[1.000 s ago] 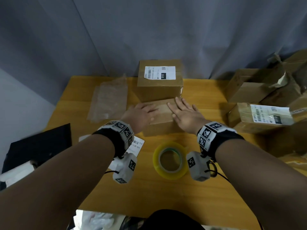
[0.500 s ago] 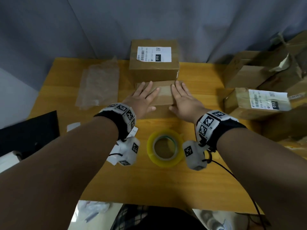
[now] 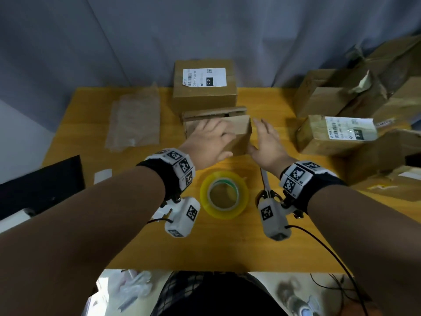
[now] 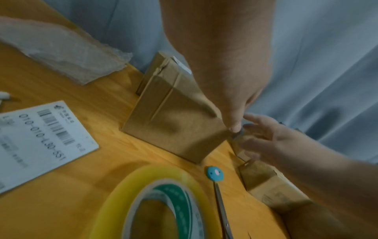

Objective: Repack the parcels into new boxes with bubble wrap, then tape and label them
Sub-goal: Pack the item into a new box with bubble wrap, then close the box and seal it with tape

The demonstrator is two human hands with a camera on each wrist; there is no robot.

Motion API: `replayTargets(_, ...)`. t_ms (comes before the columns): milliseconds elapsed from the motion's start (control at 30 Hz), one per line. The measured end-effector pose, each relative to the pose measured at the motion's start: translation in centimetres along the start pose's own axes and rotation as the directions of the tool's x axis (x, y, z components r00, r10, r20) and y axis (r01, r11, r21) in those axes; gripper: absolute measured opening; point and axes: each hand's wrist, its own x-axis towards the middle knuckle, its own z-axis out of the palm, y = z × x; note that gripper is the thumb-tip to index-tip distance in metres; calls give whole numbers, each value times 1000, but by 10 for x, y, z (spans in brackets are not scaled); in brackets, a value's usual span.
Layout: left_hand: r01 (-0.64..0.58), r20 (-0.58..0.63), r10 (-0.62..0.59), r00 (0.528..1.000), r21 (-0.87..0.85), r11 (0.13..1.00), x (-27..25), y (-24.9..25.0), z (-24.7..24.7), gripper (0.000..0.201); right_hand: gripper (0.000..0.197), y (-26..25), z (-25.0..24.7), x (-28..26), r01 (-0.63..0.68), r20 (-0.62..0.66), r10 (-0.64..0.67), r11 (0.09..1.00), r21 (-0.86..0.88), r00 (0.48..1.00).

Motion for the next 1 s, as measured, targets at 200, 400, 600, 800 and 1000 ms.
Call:
replayTargets(200,109,563,-35,826,-98,989,4,17,27,68,53,10,-4,-6,-48,121,58,995,-87,991)
replayTargets(400,263,625,-160,764,-75,962,-4,33,66,56,53,17,2,-22,-62,157,72,996,-70,985)
replayTargets(600,283,488,-178,855,-149,947,-7,33,46,44,32,12,-7,-24,-34,14,34,999,-41,999)
replayTargets(800,321,178,-270,946,-409,854,5,21,-26,35,41,-13,-48,-24,33,-183,21,957,288,983)
replayTargets(1000,400,-40,-525,850,-599,693,24,-9,-80,32,57,-49,-83,-12,-32,-35,95,628,778,995)
